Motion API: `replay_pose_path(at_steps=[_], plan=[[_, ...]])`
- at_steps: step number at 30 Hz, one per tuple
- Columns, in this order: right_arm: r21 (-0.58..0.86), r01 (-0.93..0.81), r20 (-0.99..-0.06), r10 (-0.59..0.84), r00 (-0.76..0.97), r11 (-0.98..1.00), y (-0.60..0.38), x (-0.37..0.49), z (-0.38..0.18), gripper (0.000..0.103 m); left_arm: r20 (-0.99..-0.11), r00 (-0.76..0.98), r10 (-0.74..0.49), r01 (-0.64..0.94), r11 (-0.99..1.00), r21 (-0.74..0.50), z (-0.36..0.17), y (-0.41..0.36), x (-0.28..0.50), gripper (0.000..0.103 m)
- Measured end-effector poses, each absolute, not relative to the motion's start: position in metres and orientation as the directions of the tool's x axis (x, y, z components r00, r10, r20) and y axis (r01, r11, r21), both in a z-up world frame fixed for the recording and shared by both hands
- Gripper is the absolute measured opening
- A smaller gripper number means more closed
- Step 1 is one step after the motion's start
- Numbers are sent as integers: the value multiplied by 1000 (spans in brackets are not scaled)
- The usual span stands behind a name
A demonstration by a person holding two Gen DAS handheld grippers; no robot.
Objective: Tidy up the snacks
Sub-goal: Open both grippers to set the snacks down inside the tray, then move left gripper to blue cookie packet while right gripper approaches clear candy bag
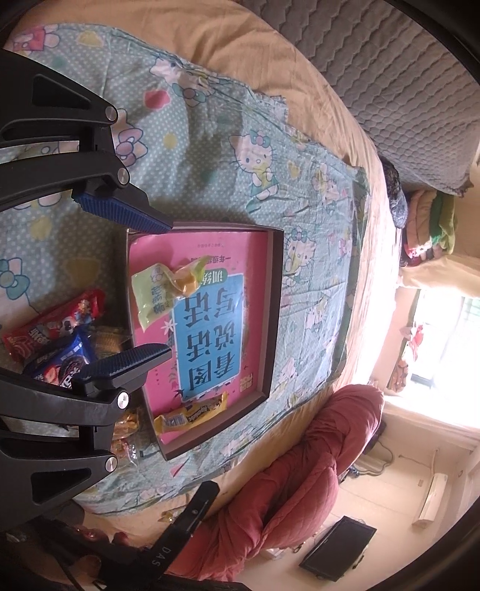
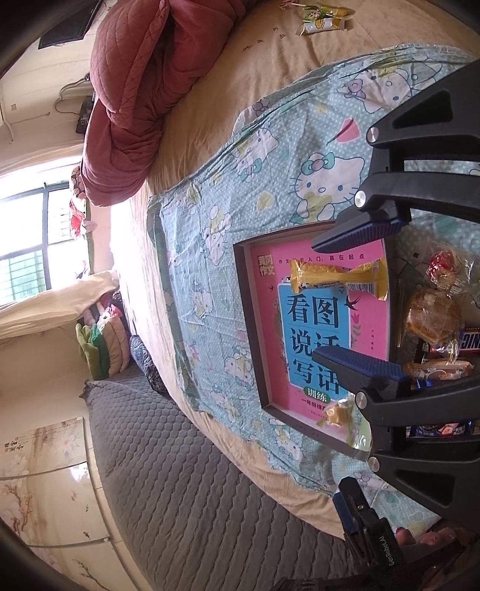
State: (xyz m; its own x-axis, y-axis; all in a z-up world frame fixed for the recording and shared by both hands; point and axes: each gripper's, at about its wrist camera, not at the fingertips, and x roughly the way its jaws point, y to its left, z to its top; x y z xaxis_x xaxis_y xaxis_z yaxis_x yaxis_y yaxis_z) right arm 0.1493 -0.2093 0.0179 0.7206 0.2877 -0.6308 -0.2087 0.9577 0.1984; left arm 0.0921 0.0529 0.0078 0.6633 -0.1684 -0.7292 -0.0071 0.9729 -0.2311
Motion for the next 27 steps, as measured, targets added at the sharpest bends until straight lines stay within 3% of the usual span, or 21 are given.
replay_pose_path(at_steps=[27], plan=[[230, -230, -623, 325, 711, 946, -221, 115, 25, 59, -779, 590, -211, 88, 976, -198, 5, -4, 59, 69]])
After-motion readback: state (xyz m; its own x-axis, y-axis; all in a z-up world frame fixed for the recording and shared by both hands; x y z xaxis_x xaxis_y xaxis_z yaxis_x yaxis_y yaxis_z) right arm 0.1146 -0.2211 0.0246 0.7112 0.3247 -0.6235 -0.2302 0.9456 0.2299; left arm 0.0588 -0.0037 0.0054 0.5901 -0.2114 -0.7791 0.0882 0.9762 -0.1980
